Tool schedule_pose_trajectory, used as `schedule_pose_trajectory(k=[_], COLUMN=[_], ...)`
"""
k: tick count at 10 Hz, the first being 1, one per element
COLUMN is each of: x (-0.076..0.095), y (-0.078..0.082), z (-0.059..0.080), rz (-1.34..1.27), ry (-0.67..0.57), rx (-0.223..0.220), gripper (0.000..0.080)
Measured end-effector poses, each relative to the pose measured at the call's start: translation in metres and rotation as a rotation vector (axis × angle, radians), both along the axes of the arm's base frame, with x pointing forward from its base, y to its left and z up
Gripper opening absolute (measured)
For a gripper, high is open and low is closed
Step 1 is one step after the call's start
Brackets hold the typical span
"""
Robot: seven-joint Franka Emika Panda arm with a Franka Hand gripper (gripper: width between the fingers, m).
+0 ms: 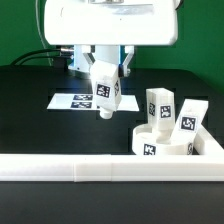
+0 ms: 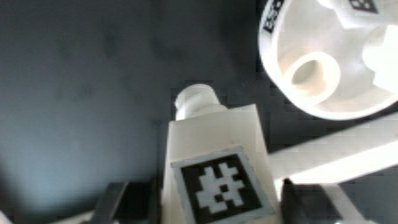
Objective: Assemble stool
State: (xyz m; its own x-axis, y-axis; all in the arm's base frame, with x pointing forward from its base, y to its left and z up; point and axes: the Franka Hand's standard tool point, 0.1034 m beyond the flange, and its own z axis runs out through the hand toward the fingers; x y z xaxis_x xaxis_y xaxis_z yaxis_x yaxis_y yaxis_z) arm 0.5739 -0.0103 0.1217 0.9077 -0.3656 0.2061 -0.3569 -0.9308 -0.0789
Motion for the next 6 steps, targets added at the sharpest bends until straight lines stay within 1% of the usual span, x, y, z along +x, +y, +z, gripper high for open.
schedule_pose_trajectory(k=[1, 2, 3, 4, 5, 6], x=[-0.001, 0.004, 0.014, 0.019, 0.016, 0.016], y=[0.003, 0.013, 0.027, 0.036, 0.032, 0.031], z=[-0.002, 0.001, 0.006, 0.006, 0.004, 0.004], rz=[-0.025, -0.017, -0.002, 0.023, 0.016, 0.015], ry=[-0.017, -0.033, -0.094, -0.133, -0.116, -0.116], rx=[0.021, 0.030, 0.023, 0.011, 0.013, 0.013], gripper=[0.0321, 0.0321, 0.0321, 0.0321, 0.0321, 0.0321])
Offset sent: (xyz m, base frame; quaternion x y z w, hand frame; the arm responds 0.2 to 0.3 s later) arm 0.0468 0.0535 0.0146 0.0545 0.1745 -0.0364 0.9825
